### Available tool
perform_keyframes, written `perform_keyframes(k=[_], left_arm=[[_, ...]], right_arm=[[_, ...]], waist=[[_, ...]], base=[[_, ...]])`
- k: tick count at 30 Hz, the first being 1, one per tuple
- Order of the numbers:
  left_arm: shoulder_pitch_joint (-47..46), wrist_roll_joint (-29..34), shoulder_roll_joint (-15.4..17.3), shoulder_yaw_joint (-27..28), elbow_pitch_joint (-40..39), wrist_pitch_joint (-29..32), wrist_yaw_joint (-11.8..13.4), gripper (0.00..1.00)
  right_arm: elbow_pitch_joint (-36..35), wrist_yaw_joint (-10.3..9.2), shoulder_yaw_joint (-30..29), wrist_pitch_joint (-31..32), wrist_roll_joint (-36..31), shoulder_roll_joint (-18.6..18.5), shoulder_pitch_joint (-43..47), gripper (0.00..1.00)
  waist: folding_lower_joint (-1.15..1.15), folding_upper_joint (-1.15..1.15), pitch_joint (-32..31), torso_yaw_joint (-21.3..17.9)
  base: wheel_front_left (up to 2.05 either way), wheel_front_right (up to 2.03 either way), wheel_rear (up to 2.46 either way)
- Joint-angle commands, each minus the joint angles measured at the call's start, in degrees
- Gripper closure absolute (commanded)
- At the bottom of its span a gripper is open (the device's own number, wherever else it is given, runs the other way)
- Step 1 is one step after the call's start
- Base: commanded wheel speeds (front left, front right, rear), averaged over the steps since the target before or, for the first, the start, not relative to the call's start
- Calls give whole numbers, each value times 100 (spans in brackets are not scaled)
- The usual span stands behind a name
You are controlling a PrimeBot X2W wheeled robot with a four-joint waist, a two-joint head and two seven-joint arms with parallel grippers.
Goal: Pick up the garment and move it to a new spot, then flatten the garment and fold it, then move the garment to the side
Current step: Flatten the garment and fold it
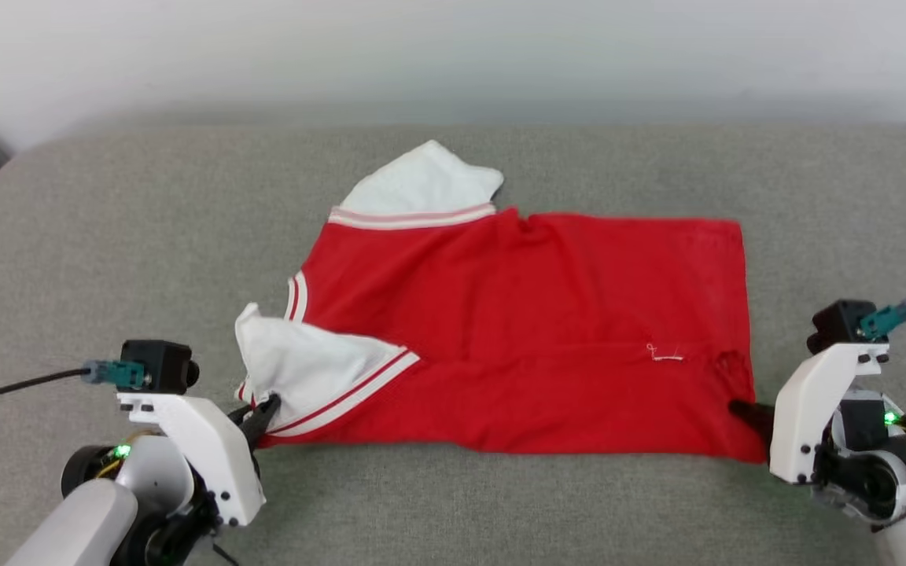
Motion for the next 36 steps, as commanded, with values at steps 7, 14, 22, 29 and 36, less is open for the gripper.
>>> perform_keyframes(k=[7, 14, 22, 29, 36], left_arm=[[674, -189, 143, 84, -239, -53, 216, 100], [1108, -366, 248, 76, -382, 81, 357, 100], [883, -441, -36, 110, -64, -122, 180, 0], [391, 36, -9, 284, 145, -737, 269, 0], [-617, 569, 8, 523, 223, -1162, 562, 0]], right_arm=[[-571, -2, 211, 57, 79, -178, 672, 100], [-836, -2, 105, 107, 44, -245, 1167, 100], [-852, -2, 53, -836, -187, -111, 1208, 0], [-1019, -2, -80, -2479, -501, -166, 1116, 0], [-1649, -2, -215, -3592, -1066, 61, 880, 0]], waist=[[0, 0, -768, -67], [0, 0, -832, -72], [0, 0, -505, -146], [0, 0, -460, -336], [0, 0, 50, -732]], base=[[0, 0, 0], [0, 0, 0], [0, 0, 0], [0, 0, 0], [0, 0, 0]])
